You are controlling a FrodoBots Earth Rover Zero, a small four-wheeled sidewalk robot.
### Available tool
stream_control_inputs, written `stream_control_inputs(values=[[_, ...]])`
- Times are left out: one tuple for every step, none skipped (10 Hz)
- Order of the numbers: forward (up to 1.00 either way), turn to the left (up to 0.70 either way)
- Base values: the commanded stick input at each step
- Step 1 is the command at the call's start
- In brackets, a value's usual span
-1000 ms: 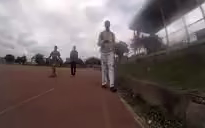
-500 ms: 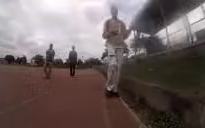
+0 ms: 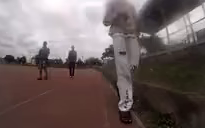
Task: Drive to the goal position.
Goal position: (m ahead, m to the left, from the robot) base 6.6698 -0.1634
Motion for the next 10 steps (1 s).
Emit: stream_control_inputs(values=[[0.0,0.0],[0.0,0.0],[0.0,0.0],[0.0,0.0],[0.0,0.0],[0.0,0.0],[0.06,0.0],[0.2,0.0],[0.35,0.0],[0.53,0.0]])
